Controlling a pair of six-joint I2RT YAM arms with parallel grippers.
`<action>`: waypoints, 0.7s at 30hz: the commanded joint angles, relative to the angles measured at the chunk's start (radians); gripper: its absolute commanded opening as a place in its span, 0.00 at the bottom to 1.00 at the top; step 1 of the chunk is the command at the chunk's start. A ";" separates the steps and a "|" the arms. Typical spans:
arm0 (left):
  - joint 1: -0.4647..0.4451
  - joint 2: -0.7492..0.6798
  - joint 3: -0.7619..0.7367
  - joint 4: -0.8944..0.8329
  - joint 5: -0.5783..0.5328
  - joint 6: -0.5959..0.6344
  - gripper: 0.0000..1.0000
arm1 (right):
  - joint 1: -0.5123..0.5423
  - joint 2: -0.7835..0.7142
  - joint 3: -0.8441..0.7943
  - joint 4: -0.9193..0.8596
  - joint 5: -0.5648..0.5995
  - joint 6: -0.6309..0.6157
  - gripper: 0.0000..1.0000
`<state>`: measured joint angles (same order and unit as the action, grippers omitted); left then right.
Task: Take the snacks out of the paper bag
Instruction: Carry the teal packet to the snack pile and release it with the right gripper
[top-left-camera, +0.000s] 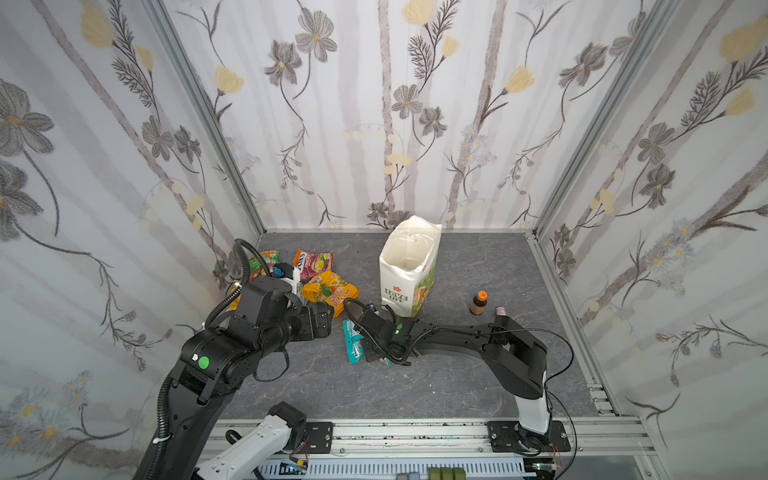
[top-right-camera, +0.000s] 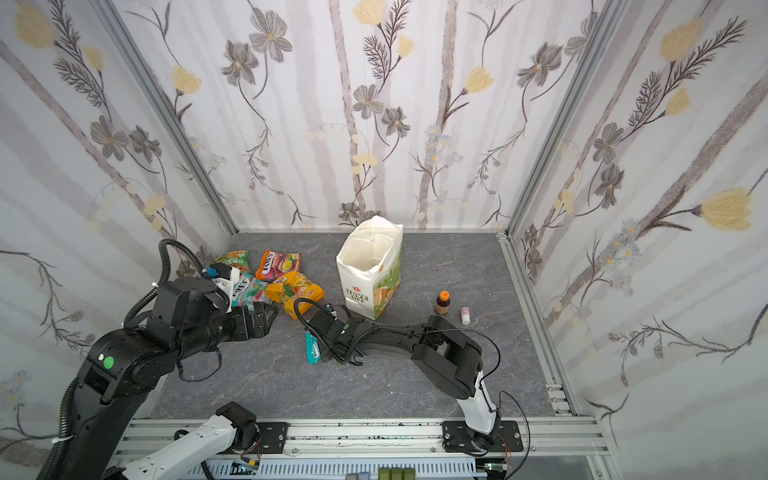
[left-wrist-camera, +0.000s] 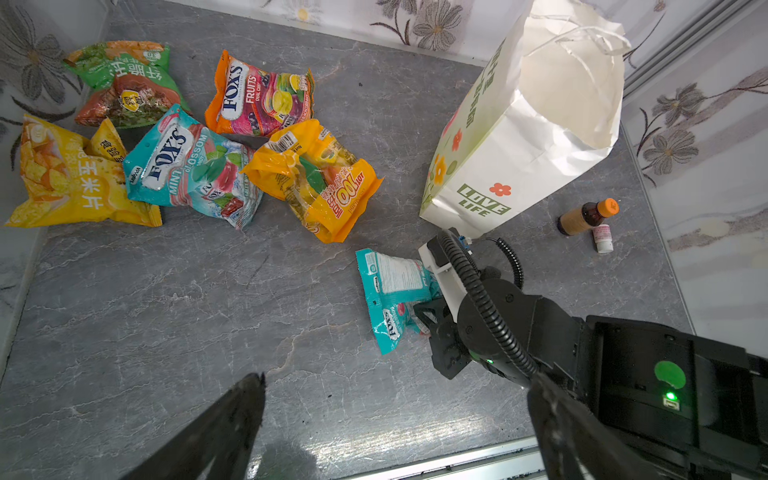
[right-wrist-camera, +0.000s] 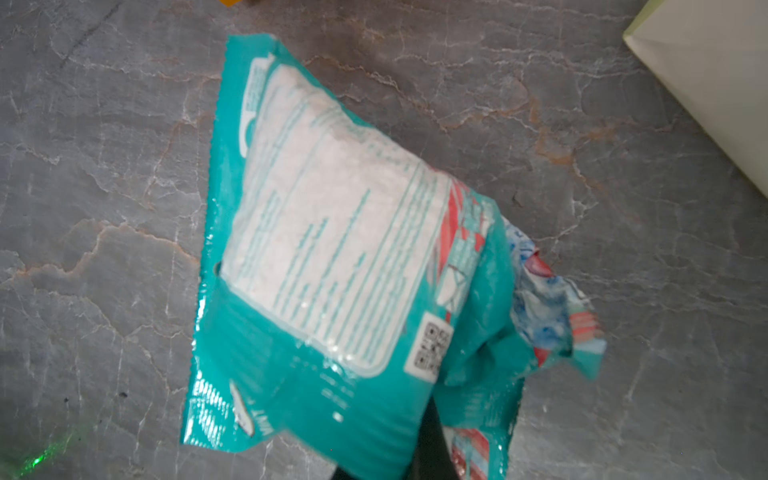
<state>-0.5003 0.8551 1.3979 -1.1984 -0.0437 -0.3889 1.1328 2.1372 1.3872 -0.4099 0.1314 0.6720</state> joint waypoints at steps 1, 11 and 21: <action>0.001 -0.007 0.011 0.026 -0.030 0.007 1.00 | 0.003 -0.045 0.051 -0.037 -0.002 -0.021 0.00; 0.001 -0.051 0.049 0.052 -0.067 0.058 1.00 | -0.013 0.050 0.565 -0.127 0.179 -0.046 0.00; 0.000 -0.058 0.049 0.108 -0.041 0.118 1.00 | -0.140 0.348 0.944 -0.003 0.154 -0.030 0.00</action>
<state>-0.5003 0.7906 1.4418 -1.1370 -0.0948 -0.3054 1.0164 2.4340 2.2822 -0.5205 0.3016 0.6346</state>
